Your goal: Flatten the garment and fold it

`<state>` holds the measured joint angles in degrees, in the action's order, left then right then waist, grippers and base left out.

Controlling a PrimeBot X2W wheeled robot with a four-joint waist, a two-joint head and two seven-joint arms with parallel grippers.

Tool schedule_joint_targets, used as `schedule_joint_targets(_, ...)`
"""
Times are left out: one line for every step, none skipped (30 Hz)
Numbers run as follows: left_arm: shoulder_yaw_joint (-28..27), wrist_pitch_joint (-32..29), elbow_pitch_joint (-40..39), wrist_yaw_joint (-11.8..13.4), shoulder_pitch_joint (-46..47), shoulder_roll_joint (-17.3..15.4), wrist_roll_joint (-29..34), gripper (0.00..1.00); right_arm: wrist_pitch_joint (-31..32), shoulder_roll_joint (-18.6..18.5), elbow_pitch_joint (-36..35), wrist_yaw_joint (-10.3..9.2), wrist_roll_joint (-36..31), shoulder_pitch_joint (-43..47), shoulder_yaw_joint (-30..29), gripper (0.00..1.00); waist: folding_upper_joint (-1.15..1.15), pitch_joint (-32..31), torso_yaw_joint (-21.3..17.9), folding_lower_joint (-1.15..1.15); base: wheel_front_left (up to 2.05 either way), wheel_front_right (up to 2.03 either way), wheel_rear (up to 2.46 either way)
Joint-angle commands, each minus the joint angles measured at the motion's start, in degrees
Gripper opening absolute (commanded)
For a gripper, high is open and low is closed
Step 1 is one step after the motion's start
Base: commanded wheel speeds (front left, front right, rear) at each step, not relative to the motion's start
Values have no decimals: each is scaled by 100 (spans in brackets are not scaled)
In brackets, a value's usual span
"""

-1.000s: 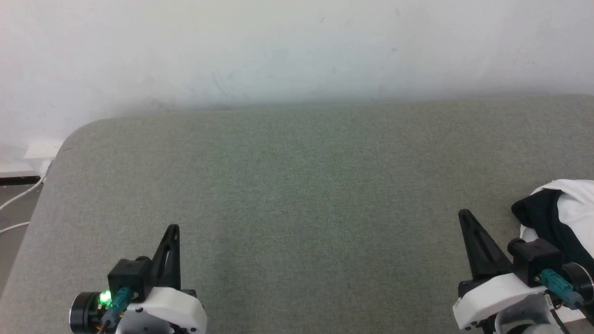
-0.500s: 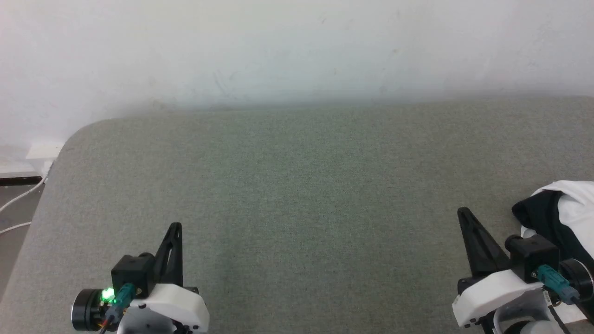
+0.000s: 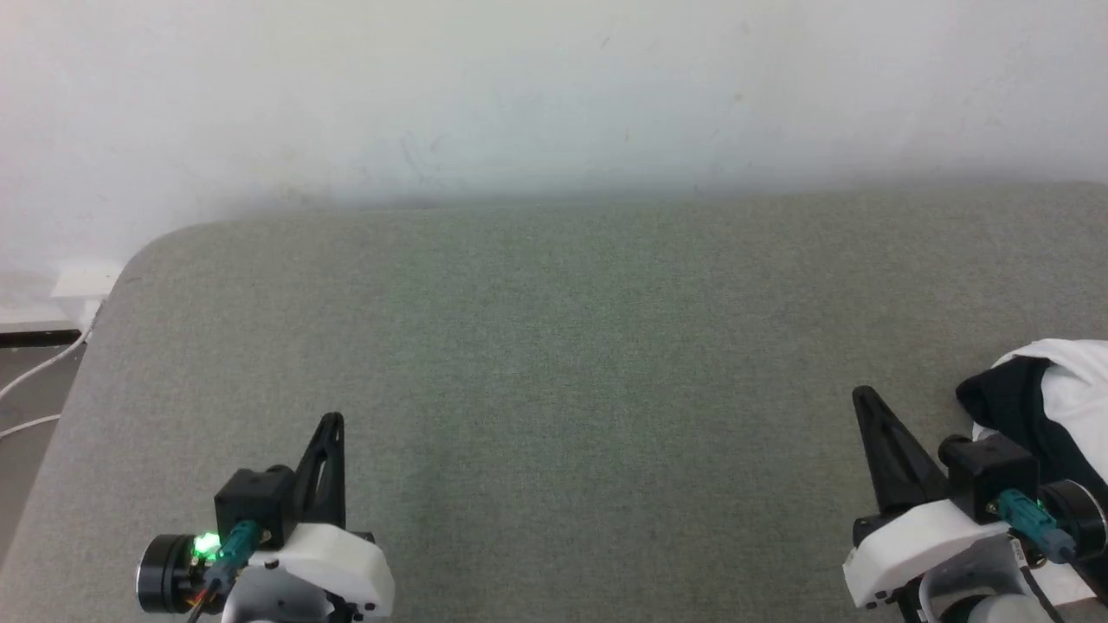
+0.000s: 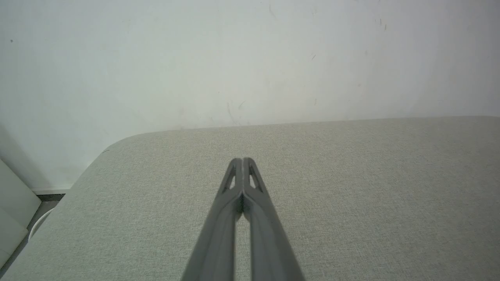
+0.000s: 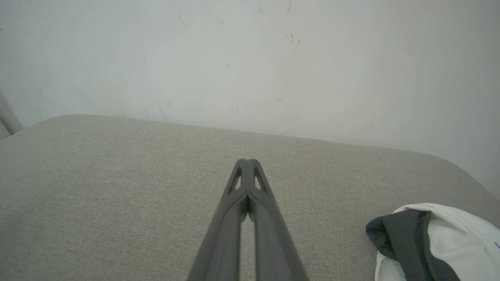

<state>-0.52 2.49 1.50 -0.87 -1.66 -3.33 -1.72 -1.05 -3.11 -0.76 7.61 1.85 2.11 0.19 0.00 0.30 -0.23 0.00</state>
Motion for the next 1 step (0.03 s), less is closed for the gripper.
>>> schedule_joint_targets(10,-17,-43,42,109,18,69,0,16,19,17,-10,-65,-117,-11,0,0,-1,1,0,0,0,0)
